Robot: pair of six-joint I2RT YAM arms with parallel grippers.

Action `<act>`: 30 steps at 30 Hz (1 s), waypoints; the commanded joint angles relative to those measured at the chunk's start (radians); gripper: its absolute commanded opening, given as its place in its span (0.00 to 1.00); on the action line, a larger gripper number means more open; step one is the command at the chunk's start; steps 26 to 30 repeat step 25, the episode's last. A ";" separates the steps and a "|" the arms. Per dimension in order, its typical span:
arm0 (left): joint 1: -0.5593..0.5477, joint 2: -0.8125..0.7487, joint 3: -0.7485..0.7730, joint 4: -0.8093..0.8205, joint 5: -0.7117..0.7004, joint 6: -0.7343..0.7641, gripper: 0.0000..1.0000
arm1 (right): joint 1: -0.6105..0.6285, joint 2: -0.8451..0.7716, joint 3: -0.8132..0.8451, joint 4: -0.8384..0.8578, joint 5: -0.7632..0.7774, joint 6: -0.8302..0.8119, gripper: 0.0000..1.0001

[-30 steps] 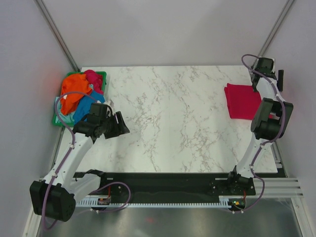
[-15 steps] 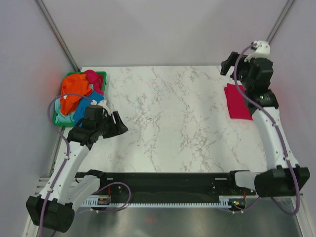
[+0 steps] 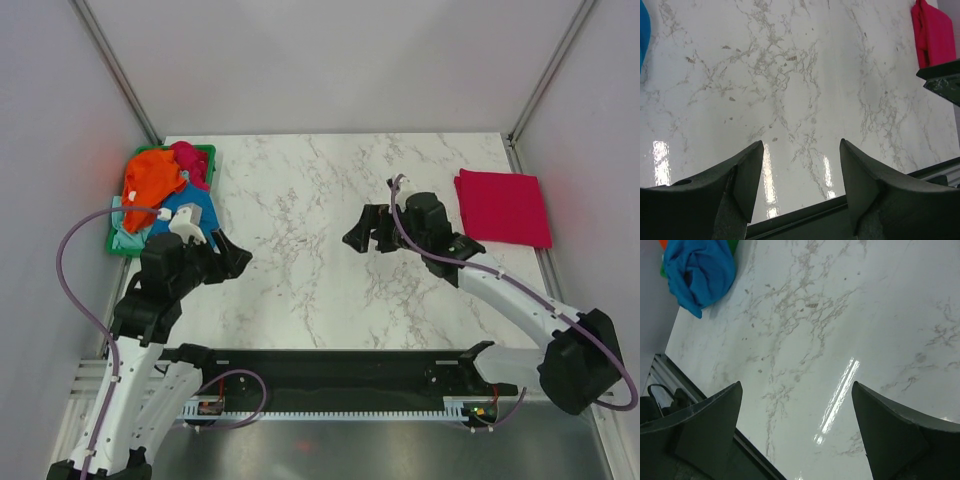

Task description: Fold and stack the t-shirts

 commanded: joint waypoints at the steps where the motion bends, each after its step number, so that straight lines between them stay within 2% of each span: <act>1: 0.000 -0.025 -0.006 0.049 -0.016 0.025 0.70 | 0.071 -0.099 -0.043 0.013 0.073 0.027 0.98; 12: 0.000 -0.073 -0.015 0.063 0.003 0.028 0.70 | 0.132 -0.247 -0.166 0.050 0.062 0.077 0.98; 30: 0.000 -0.076 -0.021 0.063 -0.039 0.020 0.70 | 0.144 -0.204 -0.203 0.123 0.114 0.035 0.98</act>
